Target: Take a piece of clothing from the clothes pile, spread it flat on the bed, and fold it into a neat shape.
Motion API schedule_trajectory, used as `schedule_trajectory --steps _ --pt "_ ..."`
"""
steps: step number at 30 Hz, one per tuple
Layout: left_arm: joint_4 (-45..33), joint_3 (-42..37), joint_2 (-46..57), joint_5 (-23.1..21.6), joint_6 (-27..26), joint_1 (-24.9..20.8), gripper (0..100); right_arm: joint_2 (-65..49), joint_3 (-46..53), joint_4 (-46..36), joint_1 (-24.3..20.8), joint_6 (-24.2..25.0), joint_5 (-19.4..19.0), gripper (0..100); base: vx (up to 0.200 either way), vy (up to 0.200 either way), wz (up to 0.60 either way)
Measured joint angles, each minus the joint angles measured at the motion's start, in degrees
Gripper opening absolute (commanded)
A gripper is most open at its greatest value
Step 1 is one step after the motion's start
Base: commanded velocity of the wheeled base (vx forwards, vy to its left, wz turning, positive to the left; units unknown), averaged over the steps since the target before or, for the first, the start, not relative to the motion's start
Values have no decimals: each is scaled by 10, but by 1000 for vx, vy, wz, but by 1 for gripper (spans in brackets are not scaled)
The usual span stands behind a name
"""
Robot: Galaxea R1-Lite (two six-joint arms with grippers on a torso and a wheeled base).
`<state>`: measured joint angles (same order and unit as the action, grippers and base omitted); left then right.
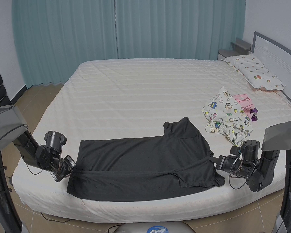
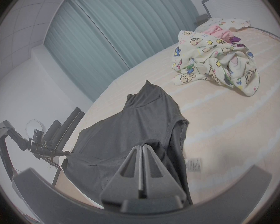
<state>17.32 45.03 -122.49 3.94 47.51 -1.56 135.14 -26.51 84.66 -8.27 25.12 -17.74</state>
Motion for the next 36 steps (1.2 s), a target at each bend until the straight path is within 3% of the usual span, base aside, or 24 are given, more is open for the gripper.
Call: schedule_trajectory --steps 15,27,36 --pt "-144 -24 99 -10 -52 -1 0 -9 38 41 4 1 -2 0 0 0 0" --pt "-237 -24 182 -59 -74 -5 0 -26 59 43 6 1 -13 0 0 0 0" --pt "-308 -24 224 -66 -152 -5 0 -30 62 43 13 1 -15 0 0 0 0"
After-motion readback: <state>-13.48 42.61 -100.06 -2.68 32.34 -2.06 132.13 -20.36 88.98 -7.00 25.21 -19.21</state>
